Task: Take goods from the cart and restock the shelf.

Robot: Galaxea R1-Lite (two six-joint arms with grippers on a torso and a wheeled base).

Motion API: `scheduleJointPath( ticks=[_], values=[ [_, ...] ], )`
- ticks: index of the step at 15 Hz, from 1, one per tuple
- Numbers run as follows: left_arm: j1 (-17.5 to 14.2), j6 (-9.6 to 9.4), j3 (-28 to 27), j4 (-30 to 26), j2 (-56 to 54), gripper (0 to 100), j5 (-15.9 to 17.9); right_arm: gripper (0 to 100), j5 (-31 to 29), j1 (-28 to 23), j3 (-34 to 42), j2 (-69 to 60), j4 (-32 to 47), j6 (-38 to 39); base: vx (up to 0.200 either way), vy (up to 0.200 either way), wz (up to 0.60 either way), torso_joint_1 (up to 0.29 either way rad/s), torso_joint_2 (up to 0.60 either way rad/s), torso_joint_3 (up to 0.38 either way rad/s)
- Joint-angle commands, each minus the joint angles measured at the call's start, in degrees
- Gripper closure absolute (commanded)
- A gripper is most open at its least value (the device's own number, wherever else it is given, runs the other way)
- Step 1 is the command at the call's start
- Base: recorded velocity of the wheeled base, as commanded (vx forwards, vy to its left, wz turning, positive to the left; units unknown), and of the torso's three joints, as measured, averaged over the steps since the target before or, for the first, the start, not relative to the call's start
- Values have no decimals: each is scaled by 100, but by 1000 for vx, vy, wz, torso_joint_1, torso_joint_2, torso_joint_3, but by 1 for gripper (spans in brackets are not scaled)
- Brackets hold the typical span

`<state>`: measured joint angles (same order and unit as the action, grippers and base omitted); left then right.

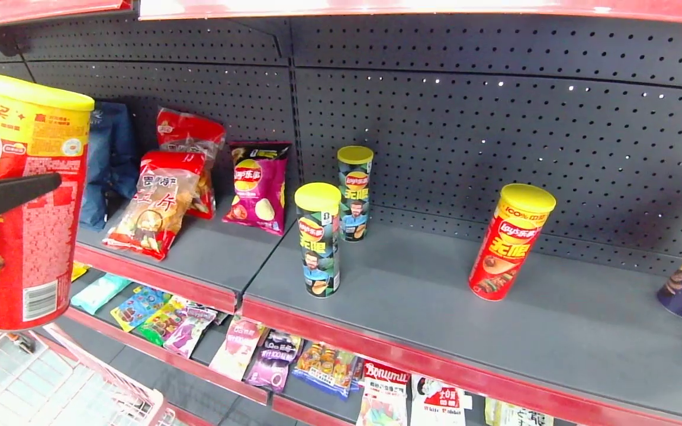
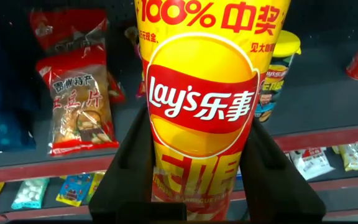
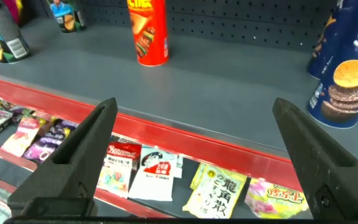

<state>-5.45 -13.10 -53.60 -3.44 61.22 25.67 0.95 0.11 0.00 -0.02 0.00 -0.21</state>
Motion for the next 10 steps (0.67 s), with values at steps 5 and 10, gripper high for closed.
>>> scheduleJointPath(
  ticks=[5,10],
  values=[
    [0,1,16,1,-5,100,-1,0,2,7,0,2,0,-6,0,0,0,0,0,0],
    [0,1,8,1,-5,100,8,0,2,7,0,2,0,3,0,0,-480,0,5,5]
  ],
)
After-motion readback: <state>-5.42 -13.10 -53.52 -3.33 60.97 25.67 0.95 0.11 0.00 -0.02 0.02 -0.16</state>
